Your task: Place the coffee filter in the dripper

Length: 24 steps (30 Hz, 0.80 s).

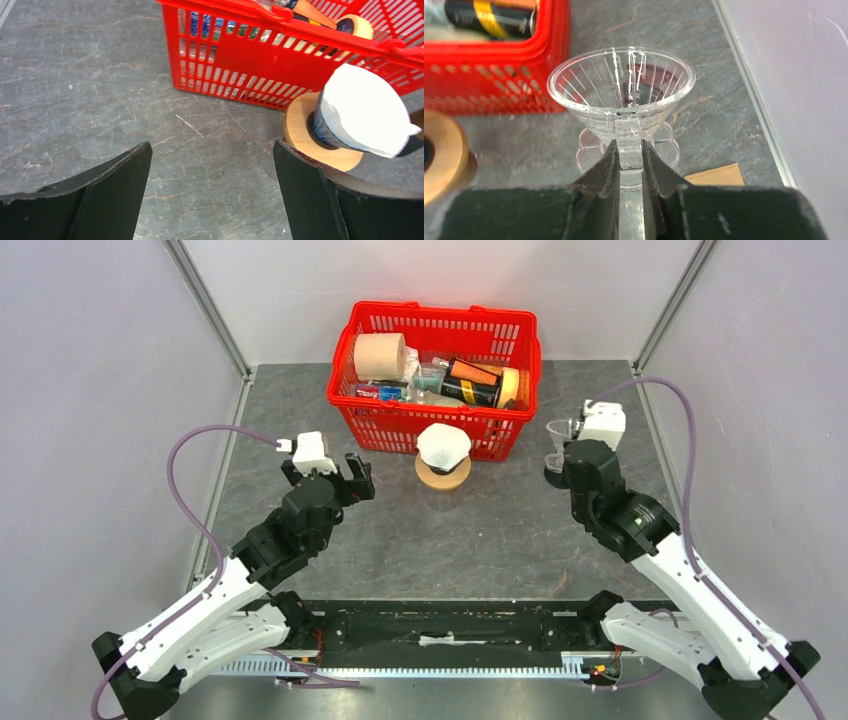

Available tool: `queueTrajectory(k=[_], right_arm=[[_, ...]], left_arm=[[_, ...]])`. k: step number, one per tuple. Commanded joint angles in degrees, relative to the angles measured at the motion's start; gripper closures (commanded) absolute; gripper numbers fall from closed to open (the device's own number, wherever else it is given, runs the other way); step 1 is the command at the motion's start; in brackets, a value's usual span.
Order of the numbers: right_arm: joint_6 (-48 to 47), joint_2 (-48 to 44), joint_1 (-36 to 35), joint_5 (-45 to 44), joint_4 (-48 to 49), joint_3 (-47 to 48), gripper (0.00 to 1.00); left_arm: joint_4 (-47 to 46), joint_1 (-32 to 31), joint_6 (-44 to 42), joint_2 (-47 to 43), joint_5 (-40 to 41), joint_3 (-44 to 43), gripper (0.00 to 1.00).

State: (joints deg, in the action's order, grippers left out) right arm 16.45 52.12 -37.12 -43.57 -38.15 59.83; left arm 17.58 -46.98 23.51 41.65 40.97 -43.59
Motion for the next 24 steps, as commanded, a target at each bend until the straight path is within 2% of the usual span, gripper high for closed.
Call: queueTrajectory(k=[1, 4, 11, 24], right_arm=[[-5.7, -5.7, 4.1, -2.1, 21.0, -6.9, 1.00], [-10.5, -7.5, 5.4, -0.1, 34.1, -13.1, 1.00], [-19.6, -3.4, 7.6, -0.5, 53.8, -20.3, 1.00], [-17.3, -0.1, 15.8, 6.1, 62.5, -26.2, 1.00]], left_arm=[[0.1, 2.9, 5.9, 1.6, 0.7, 0.3, 0.03], [0.3, 4.4, 6.7, 2.5, -2.1, 0.4, 0.03], [-0.1, 6.0, 8.0, 1.8, -4.4, 1.4, 0.03], [1.8, 6.8, 8.0, -0.1, -4.9, 1.8, 0.03]])
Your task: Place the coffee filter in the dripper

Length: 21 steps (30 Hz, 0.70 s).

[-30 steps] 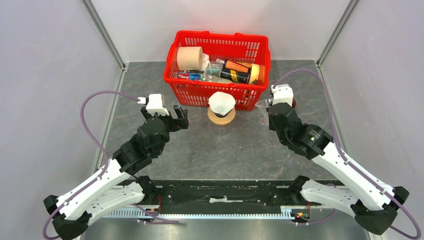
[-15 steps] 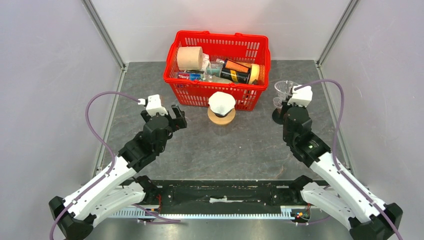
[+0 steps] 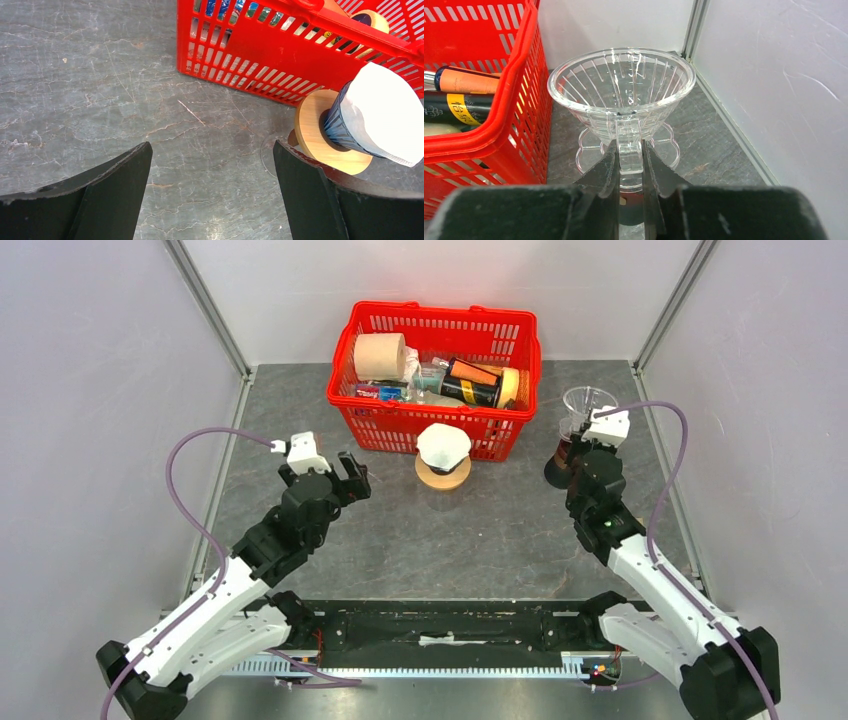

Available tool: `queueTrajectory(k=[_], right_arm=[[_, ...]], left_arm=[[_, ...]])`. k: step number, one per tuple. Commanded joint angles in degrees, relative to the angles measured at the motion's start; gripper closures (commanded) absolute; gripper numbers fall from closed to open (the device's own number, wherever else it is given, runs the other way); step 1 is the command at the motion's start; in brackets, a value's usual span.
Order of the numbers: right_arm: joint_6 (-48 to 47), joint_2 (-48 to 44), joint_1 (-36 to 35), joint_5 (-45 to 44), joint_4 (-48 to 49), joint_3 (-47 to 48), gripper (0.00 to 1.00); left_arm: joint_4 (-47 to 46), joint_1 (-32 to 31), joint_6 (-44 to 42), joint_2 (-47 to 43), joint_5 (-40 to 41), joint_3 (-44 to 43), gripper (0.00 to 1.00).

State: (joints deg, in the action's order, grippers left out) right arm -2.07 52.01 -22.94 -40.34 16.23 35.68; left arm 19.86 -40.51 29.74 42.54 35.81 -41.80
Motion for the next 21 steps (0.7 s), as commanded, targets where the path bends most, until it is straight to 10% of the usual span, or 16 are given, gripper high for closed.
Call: queueTrajectory(k=[1, 21], right_arm=[[1.2, 0.3, 2.2, 3.2, 10.5, -2.9, 1.00], [6.8, 7.5, 7.1, 7.2, 21.3, -10.2, 1.00]], left_arm=[[-0.3, 0.4, 1.7, -1.0, 0.2, 0.0, 0.03], [0.2, 0.5, 1.4, -1.3, -0.5, 0.1, 0.03]])
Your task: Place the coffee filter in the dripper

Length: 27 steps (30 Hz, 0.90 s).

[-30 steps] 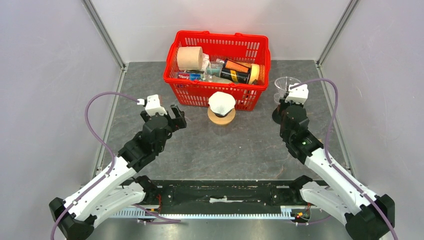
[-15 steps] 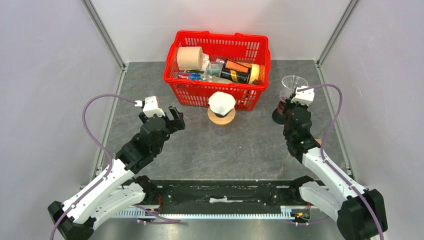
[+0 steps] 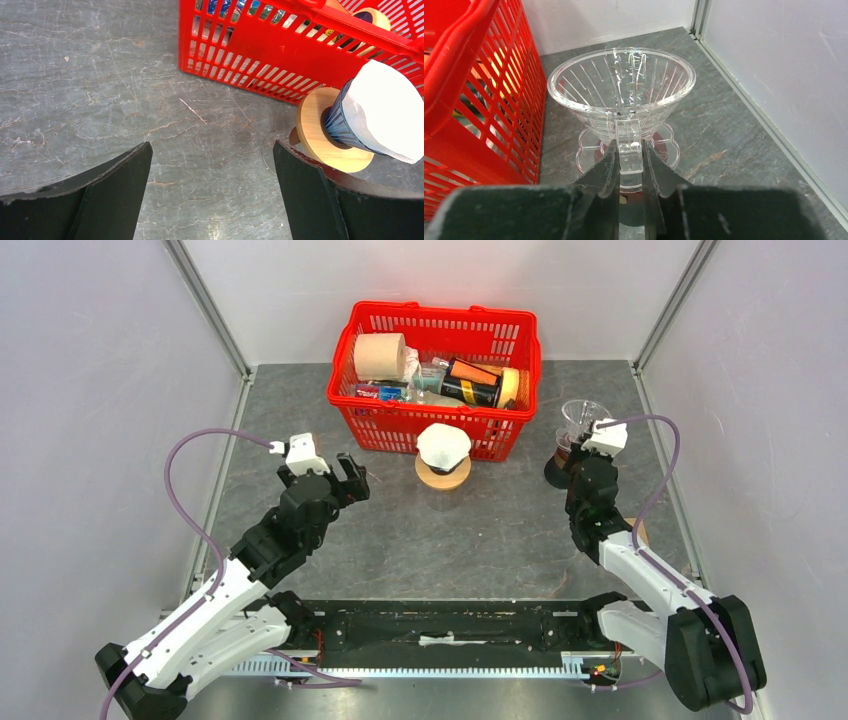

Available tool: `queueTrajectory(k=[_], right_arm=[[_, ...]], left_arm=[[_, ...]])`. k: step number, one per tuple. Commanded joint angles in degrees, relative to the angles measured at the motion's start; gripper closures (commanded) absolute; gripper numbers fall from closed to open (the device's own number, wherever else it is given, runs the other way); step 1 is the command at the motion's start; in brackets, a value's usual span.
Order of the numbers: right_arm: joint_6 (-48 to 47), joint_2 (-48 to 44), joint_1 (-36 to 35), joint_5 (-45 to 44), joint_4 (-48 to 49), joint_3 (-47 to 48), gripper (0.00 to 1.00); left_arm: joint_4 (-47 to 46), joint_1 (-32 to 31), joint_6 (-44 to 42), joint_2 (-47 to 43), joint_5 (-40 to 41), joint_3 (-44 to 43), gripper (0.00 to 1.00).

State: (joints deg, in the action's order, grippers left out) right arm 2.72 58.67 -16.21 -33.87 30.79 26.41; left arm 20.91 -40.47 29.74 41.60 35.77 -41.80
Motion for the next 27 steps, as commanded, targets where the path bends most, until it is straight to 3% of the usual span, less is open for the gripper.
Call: queueTrajectory(k=[1, 5, 9, 14, 27], right_arm=[[2.2, 0.9, 0.3, 0.7, 7.2, -1.4, 1.00], [3.1, 0.5, 0.3, 0.0, 7.0, -2.5, 0.99], [4.6, -1.1, 0.3, -0.8, 6.2, -4.4, 0.87], [5.5, -3.3, 0.3, -1.1, 3.6, -5.0, 0.64], [9.3, -5.5, 0.3, -0.8, -4.7, -3.4, 0.42]], left_arm=[[-0.8, 0.5, 1.5, -0.3, -0.9, -0.1, 0.03], [-0.8, 0.5, 1.9, -0.4, -1.4, 0.0, 0.03], [-0.6, 0.5, 2.1, -0.6, -1.7, -0.1, 0.03], [-0.7, 0.5, 2.3, -0.5, -1.9, -0.2, 0.03], [-0.7, 0.5, 2.6, -1.0, -3.4, -0.2, 0.04]])
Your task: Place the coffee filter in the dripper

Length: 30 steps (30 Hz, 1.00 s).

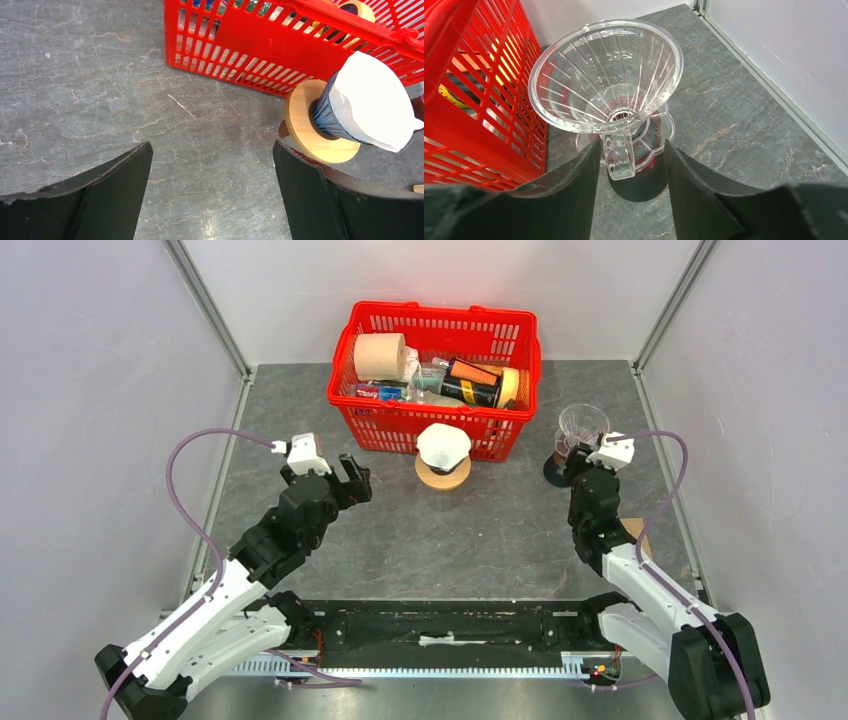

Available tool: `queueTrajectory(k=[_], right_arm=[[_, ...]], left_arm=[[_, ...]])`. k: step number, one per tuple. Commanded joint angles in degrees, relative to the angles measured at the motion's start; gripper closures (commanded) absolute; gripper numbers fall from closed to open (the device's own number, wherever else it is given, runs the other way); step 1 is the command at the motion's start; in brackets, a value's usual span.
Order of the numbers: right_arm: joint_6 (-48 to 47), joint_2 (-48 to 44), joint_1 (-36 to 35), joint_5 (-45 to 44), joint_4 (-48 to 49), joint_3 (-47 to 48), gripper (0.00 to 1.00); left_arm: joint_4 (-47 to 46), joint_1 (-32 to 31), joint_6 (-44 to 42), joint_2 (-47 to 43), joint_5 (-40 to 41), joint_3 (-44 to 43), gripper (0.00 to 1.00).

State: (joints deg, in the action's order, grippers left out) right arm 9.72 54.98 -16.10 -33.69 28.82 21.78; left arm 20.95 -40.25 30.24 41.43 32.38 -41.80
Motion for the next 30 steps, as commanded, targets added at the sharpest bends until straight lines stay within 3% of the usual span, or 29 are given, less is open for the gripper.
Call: queueTrajectory(k=[1, 3, 6, 7, 17, 20, 30], right_arm=[[2.6, -2.0, 0.2, -1.0, -3.7, 1.6, 0.39], [3.7, -2.5, 0.2, -1.3, -6.3, 2.6, 0.29], [6.8, -3.6, 0.2, -2.8, -13.4, 5.2, 0.05], [8.3, -3.9, 0.2, -3.4, -16.1, 6.7, 0.03], [26.3, -6.5, 0.2, -7.9, -58.7, 22.6, 0.03], [29.3, -7.9, 0.2, -8.0, -67.7, 24.7, 0.03], [36.2, -6.9, 4.7, -10.7, -82.3, 29.0, 0.03]], left_arm=[[-0.7, 0.2, 2.1, -0.9, -0.1, -0.2, 0.04], [-0.6, 0.2, 2.1, -0.9, -0.1, -0.3, 0.04], [-0.2, 0.2, 2.2, -0.8, -0.1, -0.4, 0.03], [-0.1, 0.3, 2.1, -0.8, -0.1, -0.4, 0.03], [-0.5, 0.3, 1.4, 0.2, -0.1, 0.0, 0.02], [-1.4, 0.2, 1.0, 0.6, -0.8, 0.4, 0.02], [-2.7, 0.3, 0.1, -0.1, -3.1, 1.8, 0.02]])
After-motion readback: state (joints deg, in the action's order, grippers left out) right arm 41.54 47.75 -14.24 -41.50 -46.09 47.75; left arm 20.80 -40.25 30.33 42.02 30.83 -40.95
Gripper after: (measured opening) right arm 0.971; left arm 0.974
